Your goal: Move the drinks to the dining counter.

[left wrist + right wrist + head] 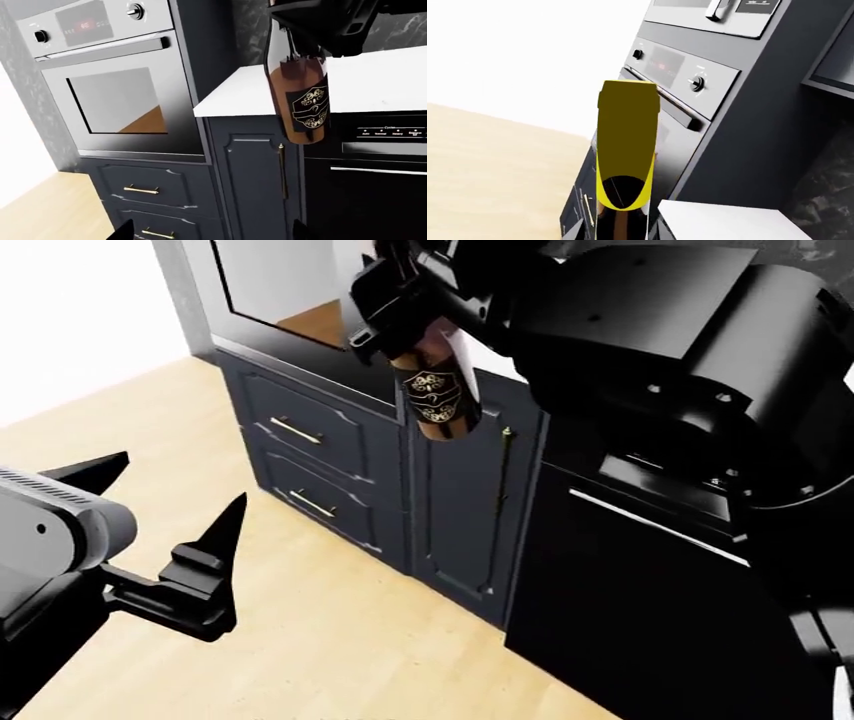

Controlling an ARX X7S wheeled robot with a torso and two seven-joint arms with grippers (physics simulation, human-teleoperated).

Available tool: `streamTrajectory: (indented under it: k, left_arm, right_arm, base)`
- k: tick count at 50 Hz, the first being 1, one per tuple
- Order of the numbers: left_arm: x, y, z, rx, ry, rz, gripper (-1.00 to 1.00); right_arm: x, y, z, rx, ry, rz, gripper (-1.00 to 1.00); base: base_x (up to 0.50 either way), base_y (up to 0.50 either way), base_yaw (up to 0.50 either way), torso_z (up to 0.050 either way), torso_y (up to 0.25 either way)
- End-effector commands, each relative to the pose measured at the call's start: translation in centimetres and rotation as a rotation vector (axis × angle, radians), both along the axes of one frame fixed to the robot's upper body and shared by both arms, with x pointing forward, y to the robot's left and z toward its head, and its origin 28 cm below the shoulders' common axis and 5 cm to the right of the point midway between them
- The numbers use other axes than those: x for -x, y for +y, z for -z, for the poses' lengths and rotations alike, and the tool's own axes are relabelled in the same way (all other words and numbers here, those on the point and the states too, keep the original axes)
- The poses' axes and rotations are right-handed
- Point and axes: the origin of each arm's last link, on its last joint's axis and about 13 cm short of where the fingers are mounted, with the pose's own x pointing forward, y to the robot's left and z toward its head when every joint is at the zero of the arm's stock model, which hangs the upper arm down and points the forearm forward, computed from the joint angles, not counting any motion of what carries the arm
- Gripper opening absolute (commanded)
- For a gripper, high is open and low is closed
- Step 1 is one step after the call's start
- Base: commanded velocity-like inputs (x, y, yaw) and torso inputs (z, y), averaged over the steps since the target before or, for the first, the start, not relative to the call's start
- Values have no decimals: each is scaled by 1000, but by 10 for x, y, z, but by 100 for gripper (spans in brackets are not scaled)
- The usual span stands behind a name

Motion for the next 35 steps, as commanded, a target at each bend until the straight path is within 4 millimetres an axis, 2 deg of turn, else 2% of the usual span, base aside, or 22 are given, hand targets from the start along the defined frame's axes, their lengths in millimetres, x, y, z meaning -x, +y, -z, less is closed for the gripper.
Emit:
streamTrajectory:
  k: [1, 35]
  left_arm:
    - [0, 0, 1, -3, 3, 2, 100]
    - [0, -1, -3, -10, -3, 5, 100]
  right_arm:
    - [1, -4, -19, 6, -131, 61, -100]
    - [-1, -4, -17, 11, -116, 40, -100]
  base:
    - [0, 0, 500, 0, 0]
    - [0, 0, 500, 1, 3]
